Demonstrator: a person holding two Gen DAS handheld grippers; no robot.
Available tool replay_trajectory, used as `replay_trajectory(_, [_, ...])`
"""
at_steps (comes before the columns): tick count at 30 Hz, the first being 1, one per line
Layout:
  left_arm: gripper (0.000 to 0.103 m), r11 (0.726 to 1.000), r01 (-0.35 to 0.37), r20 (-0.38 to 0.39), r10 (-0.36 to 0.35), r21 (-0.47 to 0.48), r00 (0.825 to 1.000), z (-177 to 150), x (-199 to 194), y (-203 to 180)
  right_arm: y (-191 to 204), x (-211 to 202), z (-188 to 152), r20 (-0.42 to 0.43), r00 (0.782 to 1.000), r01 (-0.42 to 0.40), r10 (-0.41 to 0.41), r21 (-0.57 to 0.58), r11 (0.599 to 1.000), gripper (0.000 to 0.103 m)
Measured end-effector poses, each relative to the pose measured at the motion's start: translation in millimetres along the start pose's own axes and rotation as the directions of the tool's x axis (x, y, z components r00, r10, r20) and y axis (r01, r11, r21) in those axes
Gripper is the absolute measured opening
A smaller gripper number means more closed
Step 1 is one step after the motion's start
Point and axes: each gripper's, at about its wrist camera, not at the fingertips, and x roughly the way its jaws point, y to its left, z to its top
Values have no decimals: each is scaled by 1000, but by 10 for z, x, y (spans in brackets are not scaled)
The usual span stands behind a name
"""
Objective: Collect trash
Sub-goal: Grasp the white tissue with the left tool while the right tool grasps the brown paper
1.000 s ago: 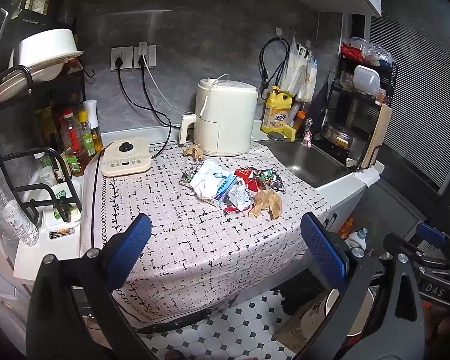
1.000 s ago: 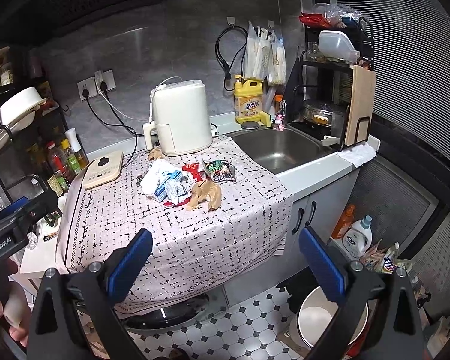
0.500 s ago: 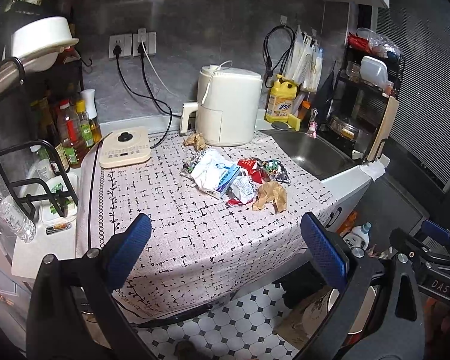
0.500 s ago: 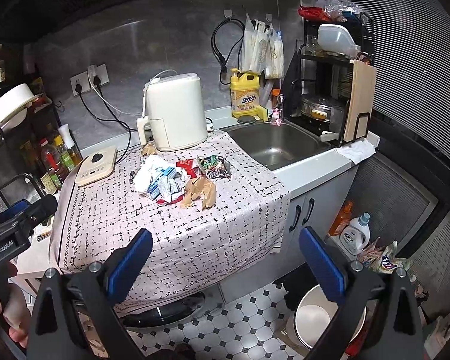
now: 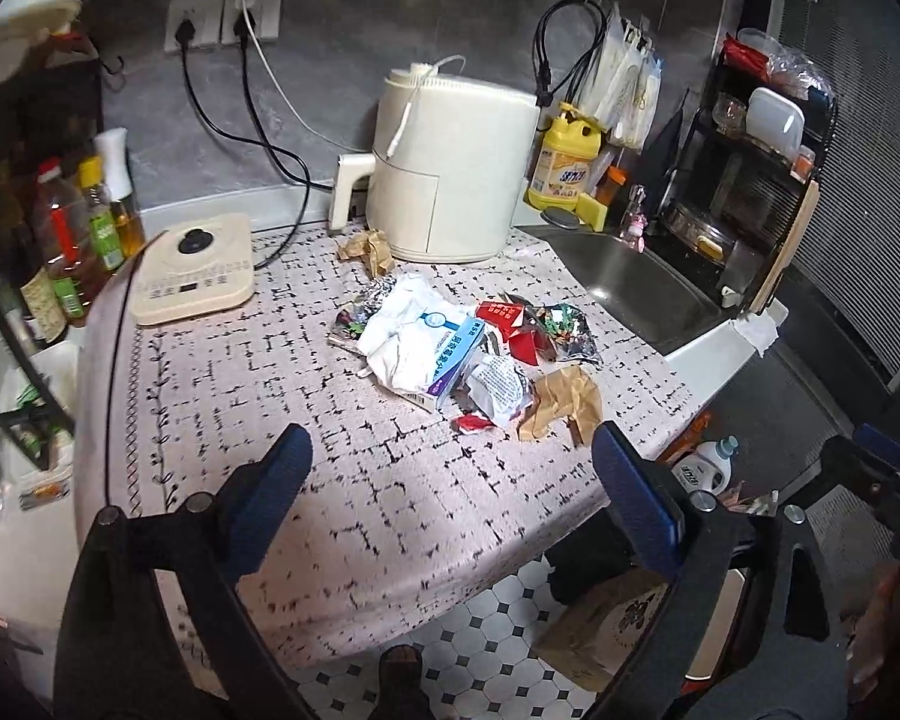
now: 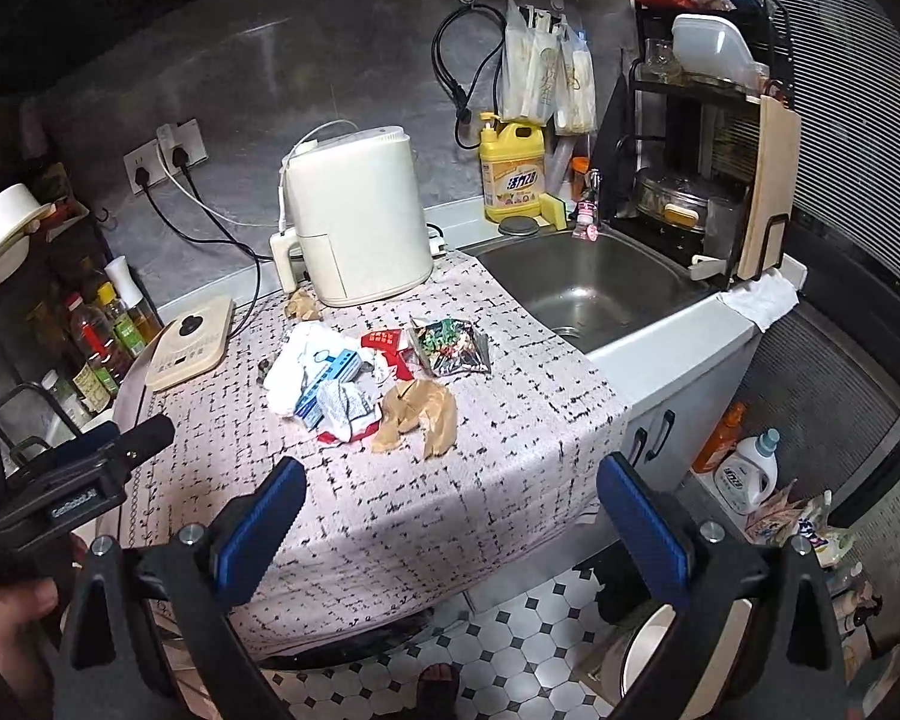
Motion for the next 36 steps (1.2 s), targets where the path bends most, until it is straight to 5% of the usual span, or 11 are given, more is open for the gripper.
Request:
replay_trajectory(17, [77,997,66,-175,-73,-44,982,303,1437,437,58,1228,261,-153,988,12,0,77,997,81])
replay_trajectory(27, [64,995,87,-288,-95,-40,953,281,2107,560,76,2082,67,-323,946,2,40,129,992,67])
replay_trajectory(31, [33,993,102,-325,-114,-53,939,262,2236,614,57,2341,-26,-378,924,3,54,148,989,60])
replay_trajectory(34, [12,994,95,-313,-106,-50,944,287,2206,650,25,2503,-84,-412,909,8,60,163,987,50])
replay_trajectory(36, [9,991,115,-310,-131,-70,942,310,2183,712,18,2589,-106,-428,901,8,67,171,985,41])
